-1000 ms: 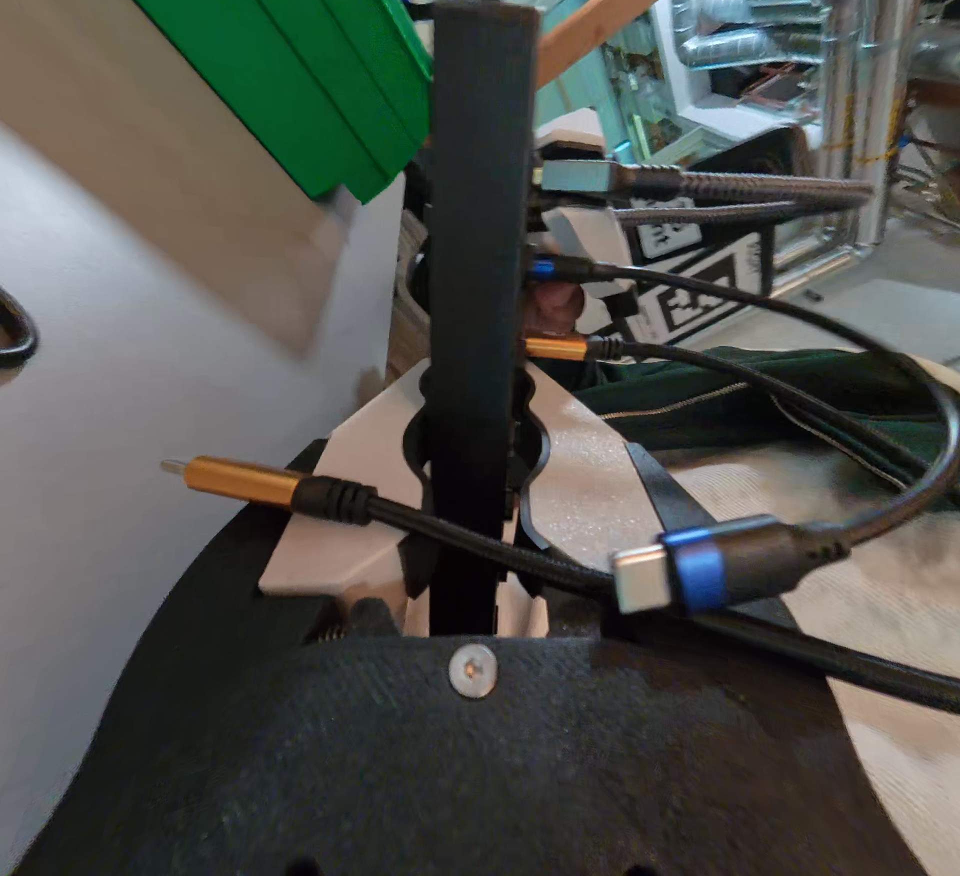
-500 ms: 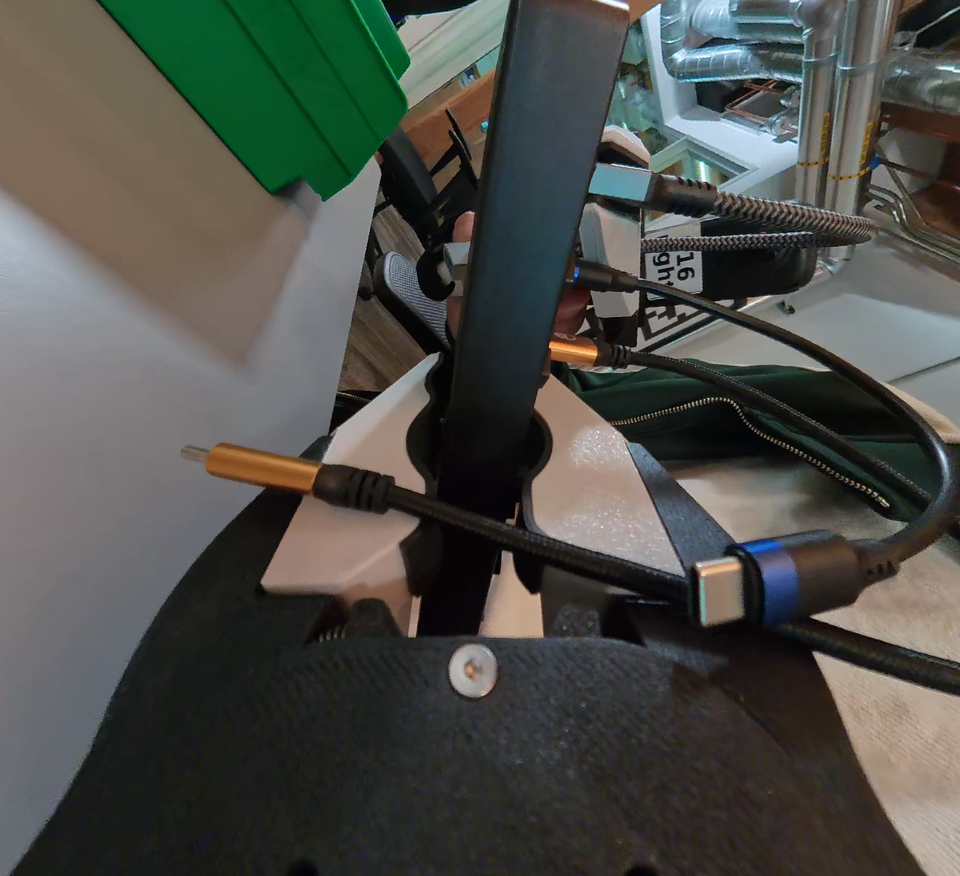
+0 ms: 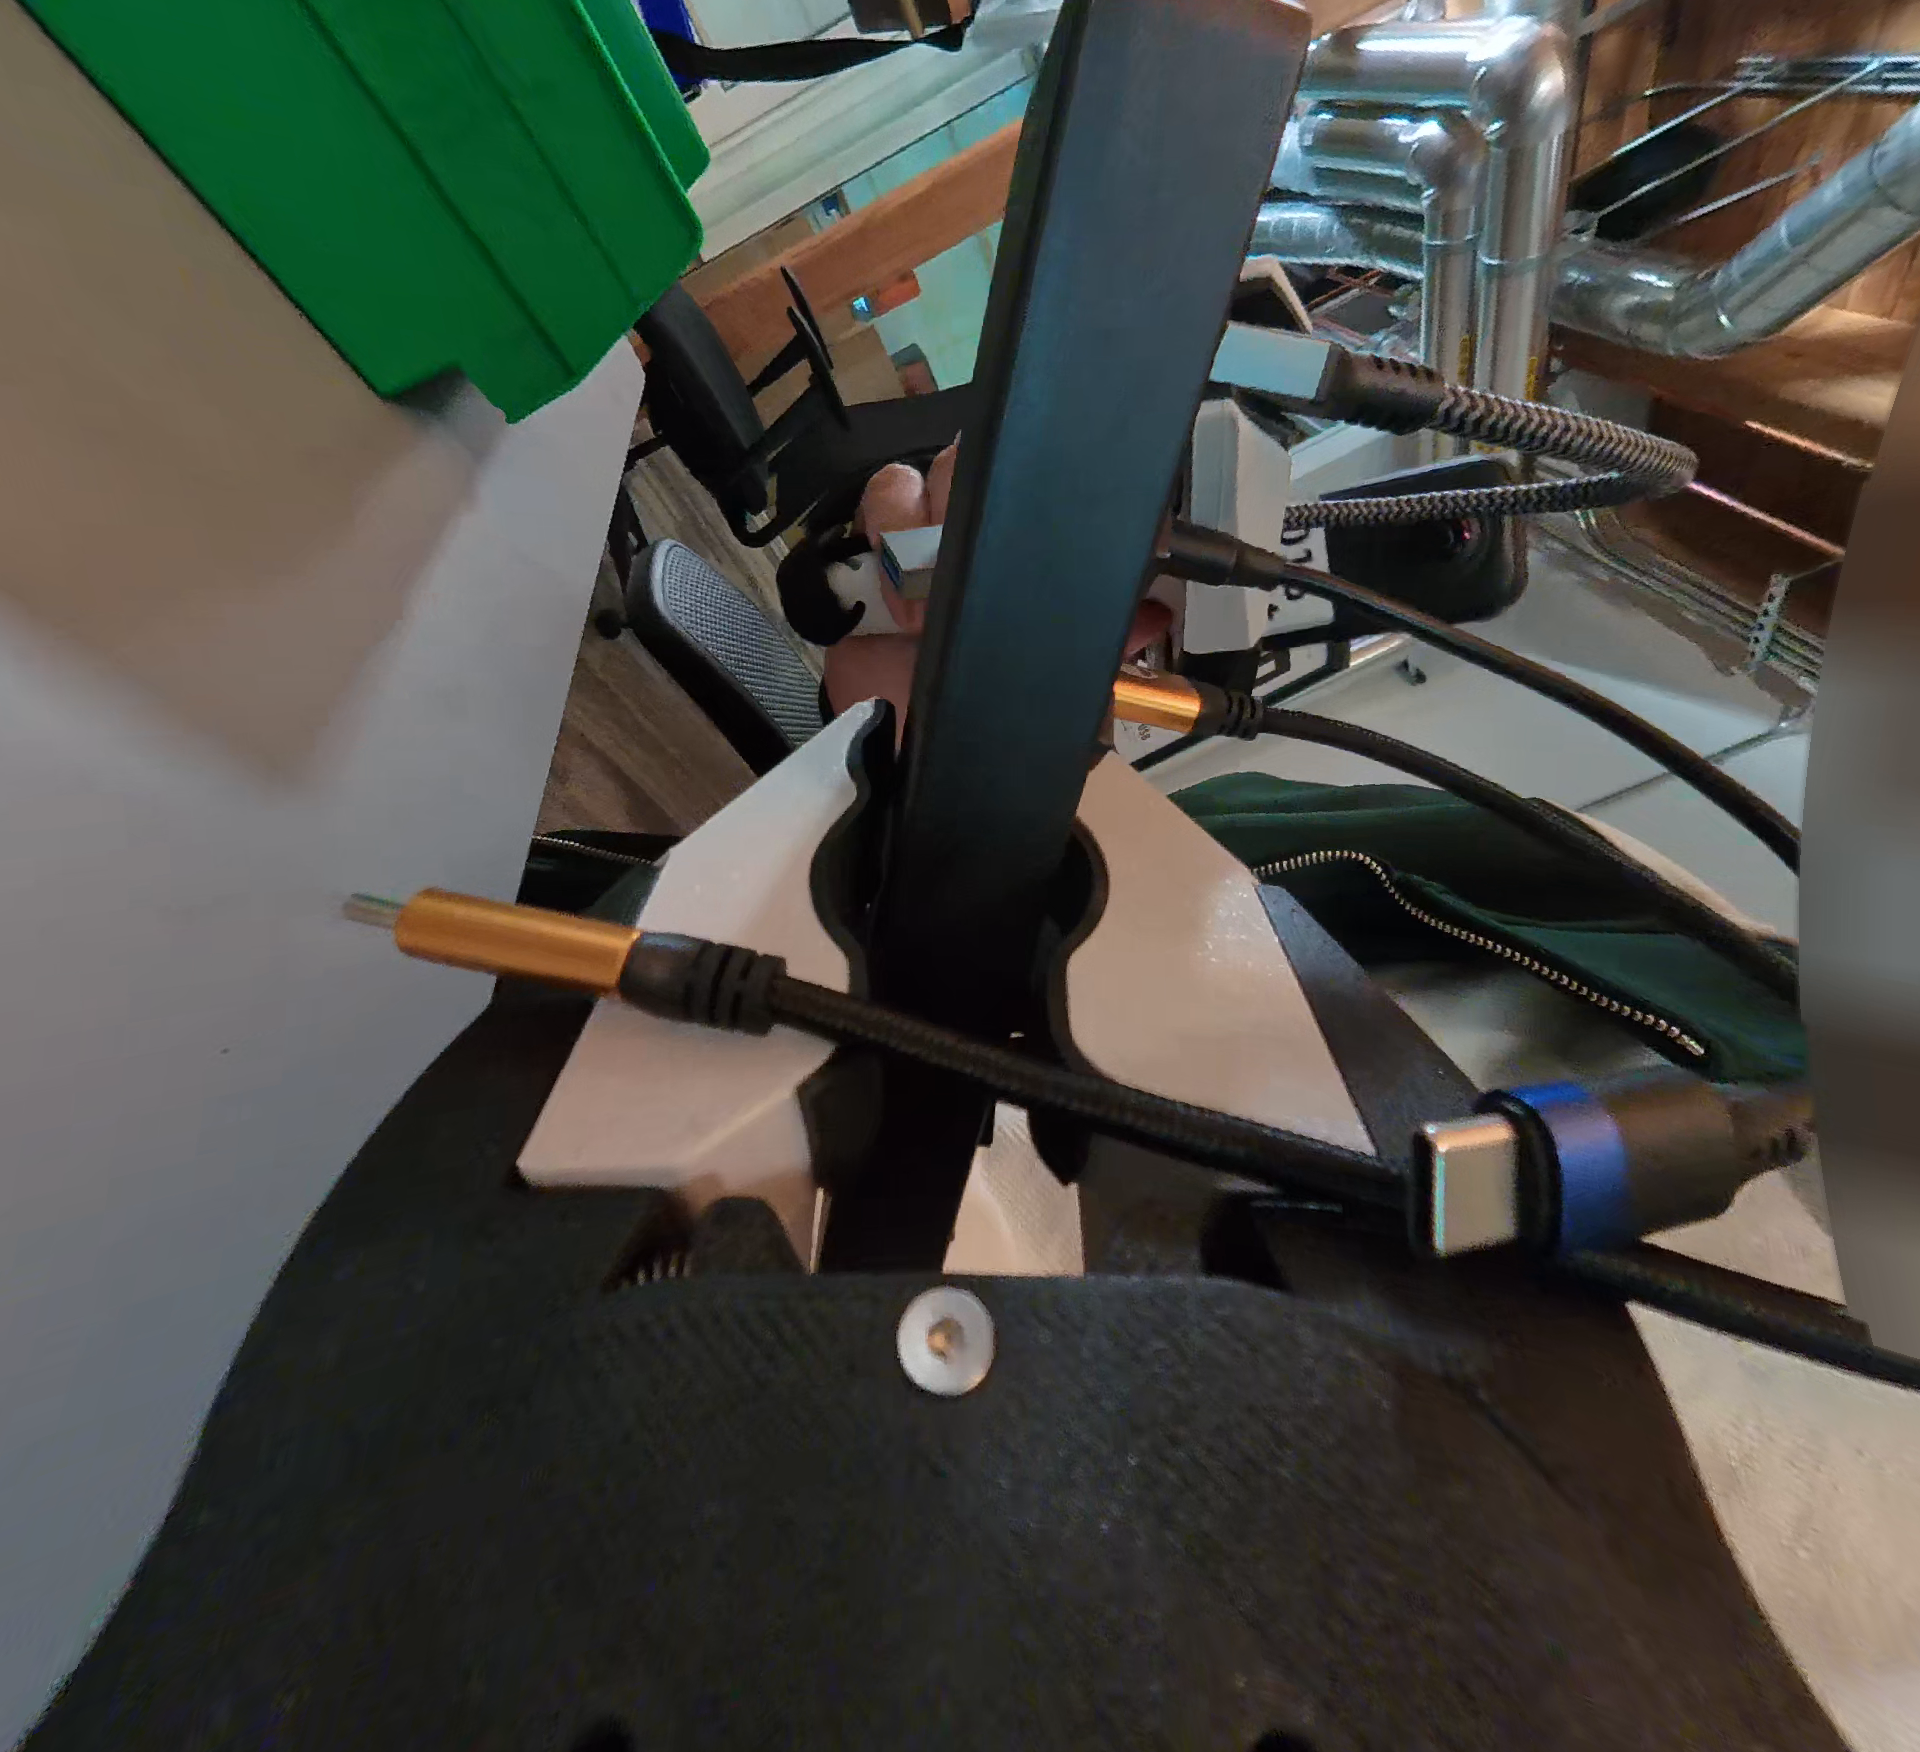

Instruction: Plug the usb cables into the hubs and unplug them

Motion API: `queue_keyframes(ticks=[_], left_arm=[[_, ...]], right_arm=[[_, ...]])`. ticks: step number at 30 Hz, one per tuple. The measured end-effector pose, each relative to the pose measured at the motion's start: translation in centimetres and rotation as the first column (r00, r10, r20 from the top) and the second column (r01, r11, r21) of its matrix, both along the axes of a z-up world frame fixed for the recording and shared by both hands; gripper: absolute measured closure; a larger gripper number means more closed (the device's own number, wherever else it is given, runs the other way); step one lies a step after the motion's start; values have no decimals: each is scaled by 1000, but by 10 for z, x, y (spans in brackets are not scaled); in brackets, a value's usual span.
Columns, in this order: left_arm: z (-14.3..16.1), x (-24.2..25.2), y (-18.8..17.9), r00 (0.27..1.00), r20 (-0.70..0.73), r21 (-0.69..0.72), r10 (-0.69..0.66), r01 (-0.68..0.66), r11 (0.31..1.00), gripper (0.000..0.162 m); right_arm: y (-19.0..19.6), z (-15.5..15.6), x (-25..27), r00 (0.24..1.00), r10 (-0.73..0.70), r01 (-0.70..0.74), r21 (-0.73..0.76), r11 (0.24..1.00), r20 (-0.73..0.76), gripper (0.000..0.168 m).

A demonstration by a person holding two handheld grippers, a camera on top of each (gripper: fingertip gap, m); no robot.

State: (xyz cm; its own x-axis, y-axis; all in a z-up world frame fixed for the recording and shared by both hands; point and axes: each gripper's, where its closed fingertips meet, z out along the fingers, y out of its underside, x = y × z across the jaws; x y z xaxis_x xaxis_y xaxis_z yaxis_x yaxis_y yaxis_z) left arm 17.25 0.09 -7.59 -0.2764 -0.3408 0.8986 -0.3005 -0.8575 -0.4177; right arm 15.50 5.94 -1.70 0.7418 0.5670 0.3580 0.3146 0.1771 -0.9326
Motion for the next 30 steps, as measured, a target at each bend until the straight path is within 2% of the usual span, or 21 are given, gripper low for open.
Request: queue_keyframes(ticks=[5, 10, 15, 17, 19, 22, 24, 27, 30], left_arm=[[5, 4, -1, 1000, 13, -2, 12, -11, 1000, 136], [6, 6, -2, 1000, 15, 10, 26, -26, 1000, 136], [7, 3, 0, 999, 19, 87, 29, -31, 996, 136], [8, 5, 1, 999, 15, 111, 48, -49, 993, 135], [4, 7, 10, 993, 24, 225, 114, -116, 967, 135], [9, 1, 19, 975, 95, 354, 202, -223, 908, 131], [23, -7, 17, 965, 188, 311, 183, -235, 921, 128], [32, -17, 8, 957, 278, 253, 81, -154, 955, 123], [44, -31, 2, 933, 358, 145, -32, -21, 989, 100]], right_arm=[[-1, 6, 4, 986, 47, -58, -63, 996, -161, 161], [-2, 9, 5, 978, 57, -74, -78, 994, -202, 161], [-3, 14, 2, 995, 0, -2, -21, 1000, -98, 163], [-4, 17, 3, 982, 23, -34, -55, 998, -190, 162], [-3, 16, 4, 964, 51, -73, -76, 994, -260, 161], [-4, 20, -3, 993, 38, -33, 54, 998, -107, 161], [-9, 27, -6, 991, 64, -52, 106, 993, -113, 160], [-9, 24, -7, 967, 126, -118, 50, 992, -223, 158], [-7, 20, -4, 935, 160, -171, -6, 985, -317, 159]])
